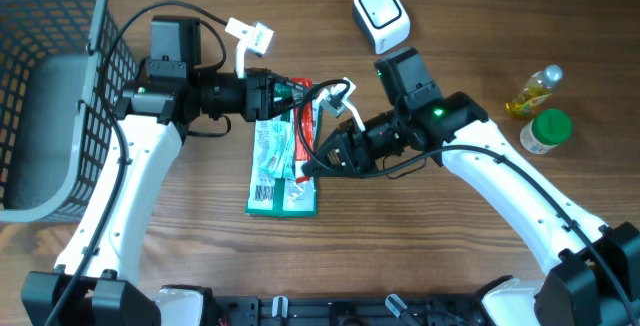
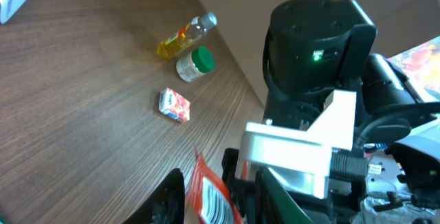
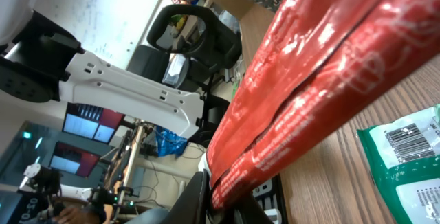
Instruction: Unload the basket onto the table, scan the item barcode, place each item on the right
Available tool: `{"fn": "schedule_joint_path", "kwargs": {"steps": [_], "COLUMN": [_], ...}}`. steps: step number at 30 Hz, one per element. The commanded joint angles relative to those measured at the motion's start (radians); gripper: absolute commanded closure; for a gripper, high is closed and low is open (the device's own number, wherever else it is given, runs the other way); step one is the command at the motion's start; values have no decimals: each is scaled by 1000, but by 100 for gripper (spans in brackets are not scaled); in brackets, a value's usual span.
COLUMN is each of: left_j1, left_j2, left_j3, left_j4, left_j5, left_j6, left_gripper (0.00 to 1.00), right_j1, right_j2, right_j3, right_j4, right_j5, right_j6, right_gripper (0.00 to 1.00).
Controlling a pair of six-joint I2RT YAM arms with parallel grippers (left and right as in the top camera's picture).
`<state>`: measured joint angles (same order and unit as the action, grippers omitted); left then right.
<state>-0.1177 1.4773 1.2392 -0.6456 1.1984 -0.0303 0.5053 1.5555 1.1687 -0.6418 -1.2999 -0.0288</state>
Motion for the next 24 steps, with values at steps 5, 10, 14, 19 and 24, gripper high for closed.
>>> {"fn": "schedule_joint_path", "kwargs": {"steps": [5, 10, 14, 19, 24], "left_j1": [-4, -4, -4, -4, 16], "left_j2": [-21, -21, -21, -21, -21], "left_j3": [18, 18, 18, 18, 18], "left_j4": [16, -2, -2, -10, -10], "left_j5": [12, 11, 11, -3, -97], "left_j6": [-60, -60, -60, -93, -237], "left_gripper": [85, 93, 96, 96, 96], "right_j1": [14, 14, 14, 13, 11], "right_j2": [-16, -16, -16, -16, -16], "right_j3": [2, 2, 2, 2, 2], "right_j4": [2, 3, 5, 6, 22], "right_j5": [-2, 1, 19, 76, 114], "right_j6": [-23, -23, -22, -20, -19], "right_gripper": [89, 89, 88, 84, 75]}}
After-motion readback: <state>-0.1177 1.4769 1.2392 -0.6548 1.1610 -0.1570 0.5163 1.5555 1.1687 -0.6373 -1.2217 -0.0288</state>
